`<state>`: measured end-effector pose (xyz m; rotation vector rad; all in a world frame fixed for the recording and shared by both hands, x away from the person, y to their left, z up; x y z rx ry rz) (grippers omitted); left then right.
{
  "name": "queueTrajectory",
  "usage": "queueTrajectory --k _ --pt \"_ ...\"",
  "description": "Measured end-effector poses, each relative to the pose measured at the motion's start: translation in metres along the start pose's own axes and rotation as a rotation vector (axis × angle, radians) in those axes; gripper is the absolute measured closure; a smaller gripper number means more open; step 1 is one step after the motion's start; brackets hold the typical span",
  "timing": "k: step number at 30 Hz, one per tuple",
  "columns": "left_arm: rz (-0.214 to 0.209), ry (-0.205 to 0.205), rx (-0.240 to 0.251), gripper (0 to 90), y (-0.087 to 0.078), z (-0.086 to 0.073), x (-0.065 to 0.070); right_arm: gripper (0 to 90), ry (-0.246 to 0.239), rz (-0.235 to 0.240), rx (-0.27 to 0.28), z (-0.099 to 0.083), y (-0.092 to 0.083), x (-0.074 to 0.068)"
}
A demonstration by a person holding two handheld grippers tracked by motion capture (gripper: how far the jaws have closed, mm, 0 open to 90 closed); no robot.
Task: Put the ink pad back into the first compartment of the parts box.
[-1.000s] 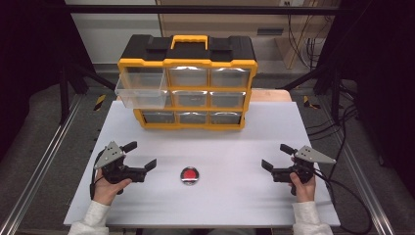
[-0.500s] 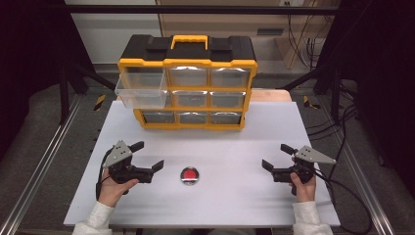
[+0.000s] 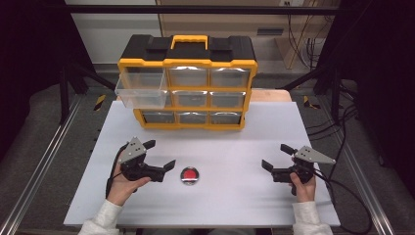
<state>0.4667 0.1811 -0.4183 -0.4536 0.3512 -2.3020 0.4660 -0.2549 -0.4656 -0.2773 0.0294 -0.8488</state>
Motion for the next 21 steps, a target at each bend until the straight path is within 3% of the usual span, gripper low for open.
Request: queueTrajectory --k 13,21 --pt "-0.001 0.010 -0.067 0.2 0.025 0.000 0.012 0.4 0.000 -0.001 0.001 0.000 0.000 0.000" --pt "0.001 0.018 -0.133 0.3 0.042 -0.007 0.019 0.4 0.001 0.000 0.001 0.000 0.000 0.000"
Point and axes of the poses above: each handheld gripper's, and its own axes: y roughly forward along the jaws, z roughly out of its top, x roughly to its right, the point moved 3 cm from there along y, roughly forward along the jaws, and after that the axes turned 13 degrees about -y, right-handed, at the moved point
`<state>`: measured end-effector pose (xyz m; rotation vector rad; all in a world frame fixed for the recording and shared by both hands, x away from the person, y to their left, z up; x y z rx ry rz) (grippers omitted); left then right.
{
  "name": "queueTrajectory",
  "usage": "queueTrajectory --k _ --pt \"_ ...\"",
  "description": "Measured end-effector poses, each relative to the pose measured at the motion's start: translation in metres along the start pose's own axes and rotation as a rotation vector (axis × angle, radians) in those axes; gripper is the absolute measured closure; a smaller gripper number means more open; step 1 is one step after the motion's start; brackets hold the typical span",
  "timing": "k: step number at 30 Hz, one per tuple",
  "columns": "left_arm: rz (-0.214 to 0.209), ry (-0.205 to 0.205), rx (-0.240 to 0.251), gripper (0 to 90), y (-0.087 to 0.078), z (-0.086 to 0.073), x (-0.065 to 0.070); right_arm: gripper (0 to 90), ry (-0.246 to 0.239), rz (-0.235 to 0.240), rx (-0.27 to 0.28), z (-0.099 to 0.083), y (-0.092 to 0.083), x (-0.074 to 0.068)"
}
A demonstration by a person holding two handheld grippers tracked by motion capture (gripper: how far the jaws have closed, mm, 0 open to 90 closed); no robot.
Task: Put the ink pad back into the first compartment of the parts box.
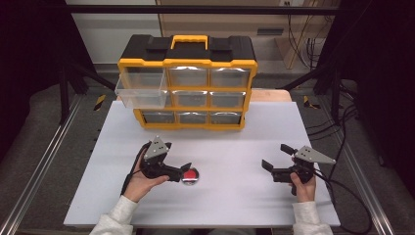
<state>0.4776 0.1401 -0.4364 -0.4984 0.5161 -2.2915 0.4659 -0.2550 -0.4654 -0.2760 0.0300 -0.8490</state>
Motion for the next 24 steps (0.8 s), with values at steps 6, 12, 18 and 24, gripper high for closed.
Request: queueTrajectory --k 6,12,18,24 --pt "0.009 -0.004 -0.039 0.6 0.009 -0.007 0.001 0.4 0.000 0.001 0.001 0.000 0.000 0.000" --pt "0.027 -0.007 -0.114 0.8 0.023 -0.019 0.001 0.4 -0.001 0.001 0.000 0.000 0.000 0.000" --pt "0.036 -0.016 -0.160 0.9 0.030 -0.025 0.002 0.4 -0.001 0.000 -0.003 0.000 0.000 0.000" --pt "0.050 -0.031 -0.195 1.9 0.035 -0.031 0.002 0.4 0.001 0.004 -0.002 0.000 0.000 0.000"
Point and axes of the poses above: each handheld gripper's, and its own axes: y roughly forward along the jaws, z roughly out of its top, x roughly to its right, the point moved 3 cm from there along y, roughly forward along the jaws, and after that the axes turned 13 degrees about -y, right-handed, at the moved point
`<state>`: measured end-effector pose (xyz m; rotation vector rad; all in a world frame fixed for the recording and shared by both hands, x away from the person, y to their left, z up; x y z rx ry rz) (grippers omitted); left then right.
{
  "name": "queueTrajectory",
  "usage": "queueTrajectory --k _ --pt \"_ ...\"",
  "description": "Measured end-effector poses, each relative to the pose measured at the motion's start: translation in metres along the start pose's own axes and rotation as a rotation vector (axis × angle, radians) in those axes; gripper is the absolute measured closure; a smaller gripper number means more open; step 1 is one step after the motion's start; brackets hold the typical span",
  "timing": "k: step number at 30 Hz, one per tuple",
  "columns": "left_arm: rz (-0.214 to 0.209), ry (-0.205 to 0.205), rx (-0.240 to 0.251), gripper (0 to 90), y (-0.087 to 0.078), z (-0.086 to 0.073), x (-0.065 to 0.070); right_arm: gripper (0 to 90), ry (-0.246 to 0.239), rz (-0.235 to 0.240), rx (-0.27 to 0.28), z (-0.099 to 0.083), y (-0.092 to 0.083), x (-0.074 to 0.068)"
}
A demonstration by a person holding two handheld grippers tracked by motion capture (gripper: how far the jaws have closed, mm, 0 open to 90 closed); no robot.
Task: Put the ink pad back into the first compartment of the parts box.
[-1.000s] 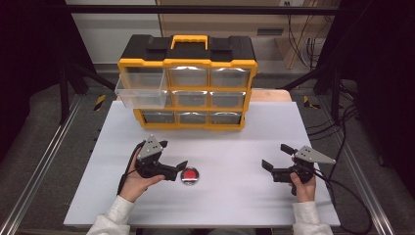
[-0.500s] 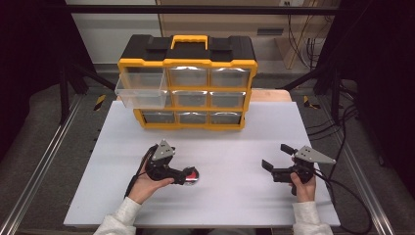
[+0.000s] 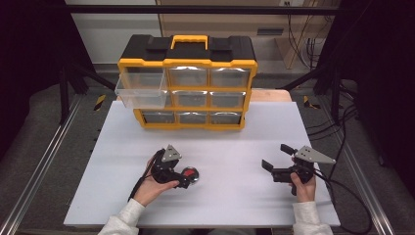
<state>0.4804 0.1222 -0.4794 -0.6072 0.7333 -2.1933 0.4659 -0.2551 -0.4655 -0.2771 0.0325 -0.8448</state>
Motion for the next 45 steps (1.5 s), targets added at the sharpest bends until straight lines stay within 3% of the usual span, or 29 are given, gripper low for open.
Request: queueTrajectory --k 20,25,37,45 --pt "0.034 -0.031 -0.098 10.0 0.018 -0.011 0.005 0.4 -0.008 0.000 -0.002 -0.001 0.001 0.000" --pt "0.037 -0.017 -0.118 14.9 0.021 -0.014 0.008 0.4 -0.005 -0.001 -0.002 0.000 0.001 0.000" --pt "0.042 -0.010 -0.124 26.9 0.022 -0.014 0.010 0.4 -0.002 -0.001 -0.003 0.000 0.000 0.000" --pt "0.042 -0.009 -0.127 28.7 0.023 -0.014 0.011 0.4 -0.004 0.001 -0.003 0.000 0.000 0.001"
Point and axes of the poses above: each handheld gripper's, and its own axes: y roughly forward along the jaws, z roughly out of its top, x roughly to its right, the point moved 3 cm from there along y, roughly forward along the jaws, and after that the axes turned 13 degrees about -y, right-handed, at the moved point
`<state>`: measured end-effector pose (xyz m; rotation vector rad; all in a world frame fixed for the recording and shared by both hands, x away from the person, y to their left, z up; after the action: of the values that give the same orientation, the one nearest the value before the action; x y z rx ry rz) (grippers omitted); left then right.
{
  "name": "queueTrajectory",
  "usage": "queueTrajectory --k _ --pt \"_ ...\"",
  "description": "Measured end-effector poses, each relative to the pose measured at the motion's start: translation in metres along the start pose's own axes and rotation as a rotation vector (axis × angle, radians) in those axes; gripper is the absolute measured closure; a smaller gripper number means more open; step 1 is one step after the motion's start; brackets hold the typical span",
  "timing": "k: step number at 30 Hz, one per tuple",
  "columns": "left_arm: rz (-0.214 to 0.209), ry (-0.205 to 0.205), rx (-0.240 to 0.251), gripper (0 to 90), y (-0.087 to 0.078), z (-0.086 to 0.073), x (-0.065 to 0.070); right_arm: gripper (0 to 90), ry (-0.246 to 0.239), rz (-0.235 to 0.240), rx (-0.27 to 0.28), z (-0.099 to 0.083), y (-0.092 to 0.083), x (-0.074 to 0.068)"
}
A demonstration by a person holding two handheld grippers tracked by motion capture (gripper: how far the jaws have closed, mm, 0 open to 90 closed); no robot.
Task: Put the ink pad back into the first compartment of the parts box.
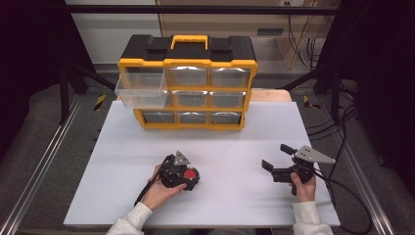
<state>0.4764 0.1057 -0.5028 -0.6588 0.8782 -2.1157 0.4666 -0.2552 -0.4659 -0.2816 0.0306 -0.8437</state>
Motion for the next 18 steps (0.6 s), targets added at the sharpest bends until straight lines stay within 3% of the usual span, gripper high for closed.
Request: queueTrajectory --k 18 --pt "0.041 0.024 -0.016 29.0 0.0032 0.0004 0.0042 0.4 0.000 -0.001 0.000 0.0000 0.0001 0.0000"
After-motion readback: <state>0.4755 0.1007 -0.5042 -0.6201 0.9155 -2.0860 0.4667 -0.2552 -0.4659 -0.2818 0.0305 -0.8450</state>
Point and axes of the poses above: each handheld gripper's, and its own axes: y roughly forward along the jaws, z roughly out of its top, x roughly to its right, the point moved 3 cm from there along y, roughly forward along the jaws, and after that the axes turned 13 degrees about -y, right-handed, at the moved point
